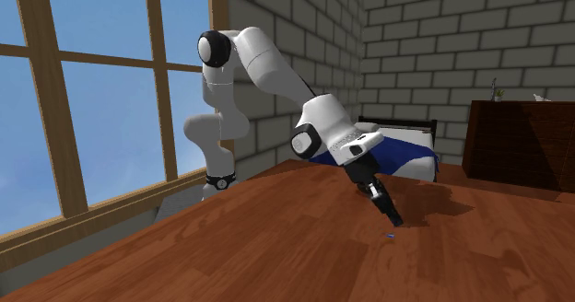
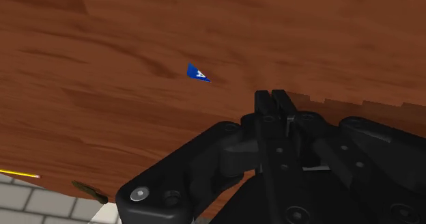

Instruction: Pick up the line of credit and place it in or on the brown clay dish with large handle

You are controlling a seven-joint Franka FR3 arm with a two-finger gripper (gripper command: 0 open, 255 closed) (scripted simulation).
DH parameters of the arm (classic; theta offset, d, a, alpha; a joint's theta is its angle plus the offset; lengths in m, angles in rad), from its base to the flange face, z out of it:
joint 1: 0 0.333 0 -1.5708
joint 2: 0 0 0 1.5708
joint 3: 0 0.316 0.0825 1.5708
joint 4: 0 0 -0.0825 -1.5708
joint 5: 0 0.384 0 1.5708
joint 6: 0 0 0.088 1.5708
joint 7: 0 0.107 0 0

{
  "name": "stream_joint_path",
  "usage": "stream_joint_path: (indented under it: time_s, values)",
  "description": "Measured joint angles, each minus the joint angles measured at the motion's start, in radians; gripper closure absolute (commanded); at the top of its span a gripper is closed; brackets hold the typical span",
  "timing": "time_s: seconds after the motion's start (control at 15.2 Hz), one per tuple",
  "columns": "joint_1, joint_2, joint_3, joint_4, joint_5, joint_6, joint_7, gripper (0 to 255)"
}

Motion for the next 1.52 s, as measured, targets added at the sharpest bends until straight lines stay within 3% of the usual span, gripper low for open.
stream_joint_path:
  time_s: [0.13, 0.2, 0.26, 0.33, 0.4, 0.46, 0.59, 0.73, 0.79, 0.99, 1.52]
  values:
    - [0.001, -0.001, -0.002, 0.000, 0.000, -0.002, 0.002, 255]
    - [0.002, -0.001, -0.002, 0.001, 0.000, -0.001, 0.002, 0]
    - [0.001, -0.002, -0.002, 0.001, 0.000, -0.001, 0.002, 0]
    - [0.038, -0.026, -0.043, -0.003, 0.008, -0.039, 0.034, 0]
    - [0.107, -0.054, -0.116, 0.006, 0.007, -0.112, 0.098, 0]
    - [0.164, -0.086, -0.178, 0.012, 0.000, -0.202, 0.177, 0]
    - [0.231, -0.137, -0.254, 0.048, -0.023, -0.412, 0.345, 0]
    - [0.253, -0.163, -0.284, 0.109, -0.027, -0.638, 0.489, 0]
    - [0.256, -0.166, -0.290, 0.124, -0.027, -0.698, 0.527, 0]
    - [0.259, -0.151, -0.295, 0.131, -0.032, -0.731, 0.564, 0]
    - [0.262, -0.105, -0.299, 0.129, -0.041, -0.690, 0.577, 0]
